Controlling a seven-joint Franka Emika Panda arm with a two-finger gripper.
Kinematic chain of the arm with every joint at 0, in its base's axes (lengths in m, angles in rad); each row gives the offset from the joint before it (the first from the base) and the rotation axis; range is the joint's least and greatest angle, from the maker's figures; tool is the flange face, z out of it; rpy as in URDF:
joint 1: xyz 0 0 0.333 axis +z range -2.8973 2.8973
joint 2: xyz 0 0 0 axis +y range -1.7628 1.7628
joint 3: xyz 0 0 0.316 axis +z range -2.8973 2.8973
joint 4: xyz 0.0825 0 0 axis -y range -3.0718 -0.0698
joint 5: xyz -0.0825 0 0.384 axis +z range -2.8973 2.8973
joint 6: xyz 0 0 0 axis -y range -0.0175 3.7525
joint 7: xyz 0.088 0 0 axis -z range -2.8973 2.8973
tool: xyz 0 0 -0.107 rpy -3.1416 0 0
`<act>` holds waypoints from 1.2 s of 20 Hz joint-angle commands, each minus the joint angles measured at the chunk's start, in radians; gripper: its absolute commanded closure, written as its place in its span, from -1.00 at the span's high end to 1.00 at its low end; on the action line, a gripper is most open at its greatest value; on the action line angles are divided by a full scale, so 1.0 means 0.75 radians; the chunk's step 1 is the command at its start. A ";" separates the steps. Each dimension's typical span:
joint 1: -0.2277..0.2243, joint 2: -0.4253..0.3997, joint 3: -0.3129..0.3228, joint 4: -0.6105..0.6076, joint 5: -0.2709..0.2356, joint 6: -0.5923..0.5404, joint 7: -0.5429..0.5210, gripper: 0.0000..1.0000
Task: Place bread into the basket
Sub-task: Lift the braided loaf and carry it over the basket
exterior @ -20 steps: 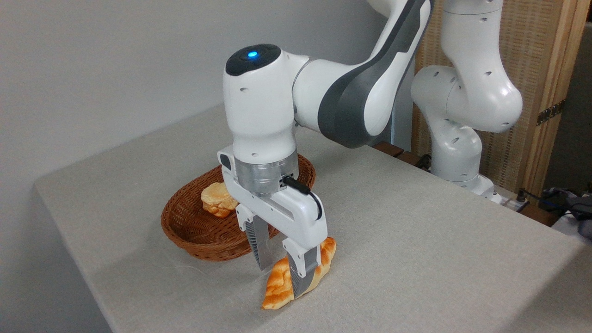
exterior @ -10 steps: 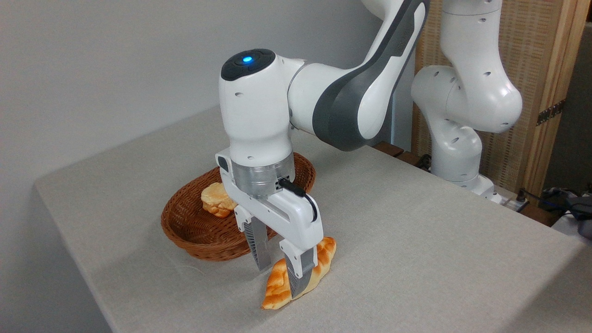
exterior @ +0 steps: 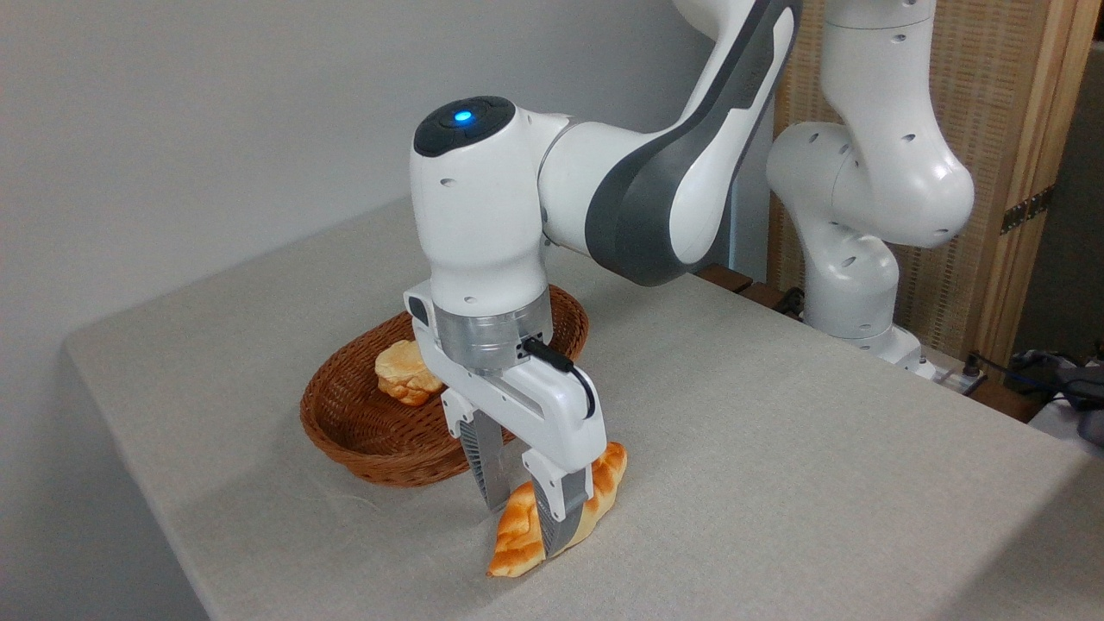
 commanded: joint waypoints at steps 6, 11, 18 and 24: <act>0.001 -0.009 0.014 -0.003 0.012 0.016 0.029 -0.73; 0.001 -0.009 0.014 -0.005 0.012 0.009 0.029 -0.74; 0.001 -0.066 0.025 0.025 0.010 0.009 0.053 -0.72; 0.001 -0.129 0.033 0.066 -0.010 0.005 0.064 -0.66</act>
